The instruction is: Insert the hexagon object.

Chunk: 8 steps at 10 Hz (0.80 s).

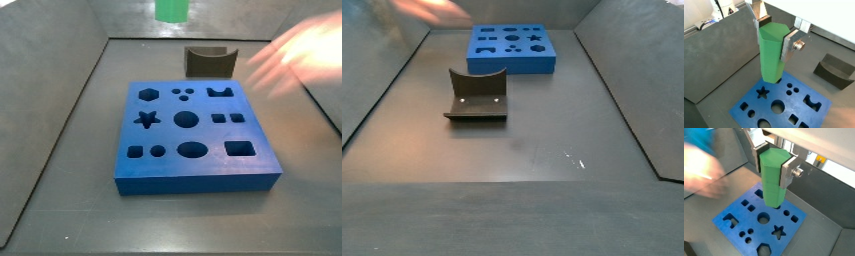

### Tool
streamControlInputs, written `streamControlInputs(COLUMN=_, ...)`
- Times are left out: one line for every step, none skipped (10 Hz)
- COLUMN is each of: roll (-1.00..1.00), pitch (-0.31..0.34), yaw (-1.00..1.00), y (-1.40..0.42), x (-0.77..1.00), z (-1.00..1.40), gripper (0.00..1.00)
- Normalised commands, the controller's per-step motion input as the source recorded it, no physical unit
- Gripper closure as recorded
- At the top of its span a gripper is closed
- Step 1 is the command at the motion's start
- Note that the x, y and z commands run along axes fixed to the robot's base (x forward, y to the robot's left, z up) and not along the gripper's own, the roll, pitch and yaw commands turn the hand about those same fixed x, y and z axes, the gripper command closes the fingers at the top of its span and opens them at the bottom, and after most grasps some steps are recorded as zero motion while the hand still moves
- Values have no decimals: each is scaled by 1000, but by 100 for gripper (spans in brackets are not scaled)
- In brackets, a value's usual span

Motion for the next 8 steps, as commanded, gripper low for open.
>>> streamControlInputs(roll=137, pitch=23, yaw=0, y=191, x=-63, z=-260, gripper=100)
streamControlInputs(roll=104, pitch=0, yaw=0, y=220, x=-103, z=-509, gripper=100)
streamControlInputs(roll=86, pitch=-117, yaw=0, y=323, x=-351, z=-926, gripper=100)
streamControlInputs(roll=57, pitch=-146, yaw=0, y=337, x=-357, z=-969, gripper=100)
streamControlInputs(roll=39, pitch=-150, yaw=0, y=274, x=-217, z=-926, gripper=100)
streamControlInputs(roll=0, pitch=-146, yaw=-23, y=206, x=0, z=-911, gripper=100)
streamControlInputs(roll=0, pitch=-111, yaw=-60, y=209, x=0, z=-963, gripper=100)
streamControlInputs(roll=0, pitch=-127, yaw=-63, y=171, x=-17, z=-940, gripper=100)
